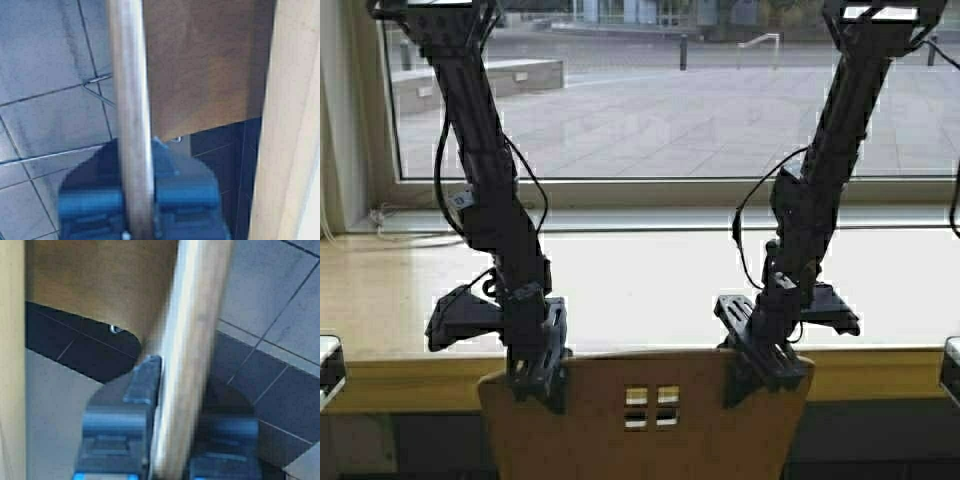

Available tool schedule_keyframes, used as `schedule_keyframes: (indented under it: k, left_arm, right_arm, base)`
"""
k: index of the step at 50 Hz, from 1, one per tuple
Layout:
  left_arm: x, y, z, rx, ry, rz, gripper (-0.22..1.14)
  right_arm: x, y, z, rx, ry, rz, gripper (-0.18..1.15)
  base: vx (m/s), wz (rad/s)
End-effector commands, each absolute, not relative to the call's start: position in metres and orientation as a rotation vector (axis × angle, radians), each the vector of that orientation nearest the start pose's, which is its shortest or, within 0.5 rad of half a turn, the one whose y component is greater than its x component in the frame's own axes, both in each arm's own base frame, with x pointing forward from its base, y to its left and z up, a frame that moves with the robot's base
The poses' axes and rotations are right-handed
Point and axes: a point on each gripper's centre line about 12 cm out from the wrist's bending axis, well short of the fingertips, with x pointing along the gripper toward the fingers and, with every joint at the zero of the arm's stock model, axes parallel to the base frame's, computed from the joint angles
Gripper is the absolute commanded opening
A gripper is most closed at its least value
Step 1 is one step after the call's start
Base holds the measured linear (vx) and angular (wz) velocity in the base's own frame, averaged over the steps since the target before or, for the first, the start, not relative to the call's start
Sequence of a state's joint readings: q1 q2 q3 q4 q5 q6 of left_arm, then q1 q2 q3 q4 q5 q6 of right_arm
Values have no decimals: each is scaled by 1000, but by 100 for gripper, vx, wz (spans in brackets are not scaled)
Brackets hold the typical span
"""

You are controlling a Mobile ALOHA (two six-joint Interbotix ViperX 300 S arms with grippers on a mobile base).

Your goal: Push the chairs under the table

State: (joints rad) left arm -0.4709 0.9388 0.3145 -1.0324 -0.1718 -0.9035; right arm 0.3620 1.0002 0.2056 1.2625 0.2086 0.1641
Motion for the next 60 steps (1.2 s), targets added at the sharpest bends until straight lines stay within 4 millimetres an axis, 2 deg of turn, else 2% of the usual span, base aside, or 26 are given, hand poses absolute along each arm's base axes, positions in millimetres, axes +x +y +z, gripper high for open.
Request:
schedule_keyframes:
  k: [1, 16, 22, 26, 32, 37, 41, 46, 55, 60]
  left_arm:
    - [419, -167, -117, -1409, 847, 762, 9]
    - [422, -167, -119, -1412, 844, 762, 10]
    - [422, -167, -118, -1409, 844, 758, 18]
    - [420, -166, -117, -1401, 847, 755, 32]
    - [420, -166, -115, -1381, 851, 740, 57]
    - [417, -166, -109, -1368, 862, 733, 76]
    - [414, -165, -103, -1367, 872, 731, 83]
    - [409, -165, -93, -1370, 885, 730, 83]
    - [403, -163, -63, -1386, 882, 705, 83]
    - [400, -162, -41, -1394, 869, 678, 83]
  right_arm:
    - [384, 182, -149, 921, 1386, -380, 3]
    - [392, 184, -149, 913, 1366, -365, 5]
    - [395, 185, -148, 899, 1356, -352, 12]
    - [395, 185, -147, 901, 1359, -352, 30]
    - [396, 186, -142, 904, 1362, -341, 70]
    - [398, 187, -135, 908, 1349, -336, 91]
    - [399, 187, -127, 911, 1341, -330, 92]
    - [402, 188, -118, 918, 1327, -317, 92]
    - [404, 189, -93, 930, 1300, -296, 92]
    - [407, 188, -71, 939, 1264, -280, 92]
  base:
    - [6, -1]
    - [3, -1]
    - [0, 0]
    - [0, 0]
    - [0, 0]
    - [0, 0]
    - [0, 0]
    - [0, 0]
    - [0, 0]
    - [0, 0]
